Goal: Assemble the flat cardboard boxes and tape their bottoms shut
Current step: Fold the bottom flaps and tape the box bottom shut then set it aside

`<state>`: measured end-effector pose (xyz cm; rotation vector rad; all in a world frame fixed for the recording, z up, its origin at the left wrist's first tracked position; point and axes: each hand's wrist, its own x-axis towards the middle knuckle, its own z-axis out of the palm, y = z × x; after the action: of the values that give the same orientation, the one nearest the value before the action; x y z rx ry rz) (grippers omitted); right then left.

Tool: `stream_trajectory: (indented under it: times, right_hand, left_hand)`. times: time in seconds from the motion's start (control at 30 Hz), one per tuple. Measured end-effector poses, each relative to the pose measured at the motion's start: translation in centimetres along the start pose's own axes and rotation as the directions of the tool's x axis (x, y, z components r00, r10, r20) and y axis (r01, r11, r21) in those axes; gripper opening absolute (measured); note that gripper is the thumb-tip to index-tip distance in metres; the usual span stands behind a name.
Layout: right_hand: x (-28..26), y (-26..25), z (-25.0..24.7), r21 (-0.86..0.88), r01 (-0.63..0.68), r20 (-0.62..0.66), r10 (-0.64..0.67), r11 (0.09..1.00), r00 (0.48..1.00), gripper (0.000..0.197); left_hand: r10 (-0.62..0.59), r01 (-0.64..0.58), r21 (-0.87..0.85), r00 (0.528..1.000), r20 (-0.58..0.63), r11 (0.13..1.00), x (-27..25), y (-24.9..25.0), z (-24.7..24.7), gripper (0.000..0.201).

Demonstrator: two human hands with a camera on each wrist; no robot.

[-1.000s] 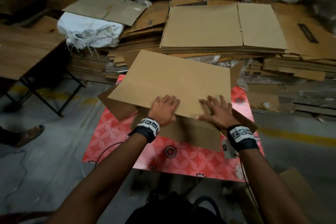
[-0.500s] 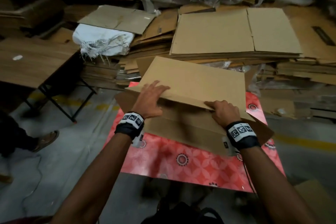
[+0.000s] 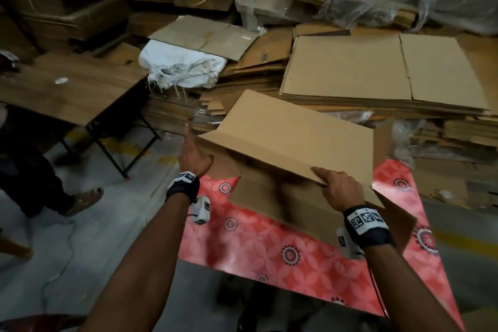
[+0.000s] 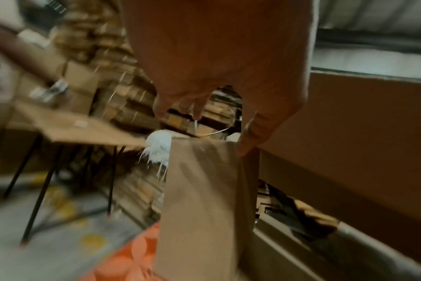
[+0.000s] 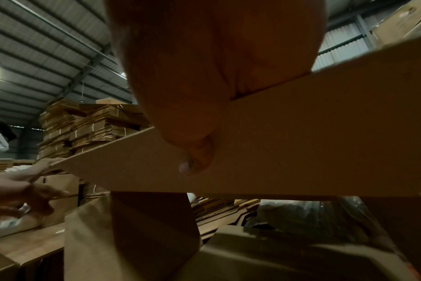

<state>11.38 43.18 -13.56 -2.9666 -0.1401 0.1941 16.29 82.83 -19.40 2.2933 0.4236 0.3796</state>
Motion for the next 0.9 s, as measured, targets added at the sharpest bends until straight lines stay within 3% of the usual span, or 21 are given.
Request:
stream_trajectory:
  times: [0.17,0.23,0.33,0.5,0.6,0.7,0.8,0.9]
  right_hand:
    - [0.0,-1.2,0.5,0.025,-0.005,0.021,0.004,1.0,1.0,0.074]
    - [0.0,-1.2,0.6,0.02,-0.004,0.02,0.003,1.0,1.0,0.076]
    - [-0.1,-1.1,0.5,0.014,-0.011,0.025,0.011,1.0,1.0,0.078]
    - [0.2,0.0,0.1,0.014,-0.038,0.021,0.038,0.999,0.999,0.075]
    - [0.5,0.8,0.2,0.018,-0.032,0.013,0.032,0.999,0.999,0.073]
    - [0.7,0.6,0.4,0.025,-0.04,0.02,0.04,0.999,0.999,0.075]
    - [0.8,-0.6,0.7,0.025,-0.032,0.025,0.031,0.999,0.999,0.077]
    - [1.0,-2.0,1.5,0.03,0.003,0.044,-0.004,1.0,0.999,0.077]
  left_hand:
    - [-0.025,0.025,-0.037,1.0,0.006,0.999,2.0,-4.9,1.0,0.115]
    - [-0.062,0.061,0.013,0.998,0.033,0.998,2.7,-5.4,1.1,0.117]
    - [-0.041,0.017,0.175,0.991,0.131,0.984,4.1,-5.8,1.3,0.112]
    - [-0.056,-0.018,0.286,0.967,0.248,0.958,6.5,-4.9,1.5,0.059]
    - [0.005,-0.028,0.063,0.938,0.348,0.998,7.2,-4.6,1.5,0.048]
    - [-0.017,0.108,-0.239,0.934,0.356,0.965,5.6,-2.3,0.5,0.036]
    - [-0.219,0.396,-0.491,0.899,0.38,0.776,3.2,-0.2,-0.8,0.028]
    - [-0.335,0.5,-0.584,0.865,0.374,0.64,0.9,-0.5,-2.1,0.038]
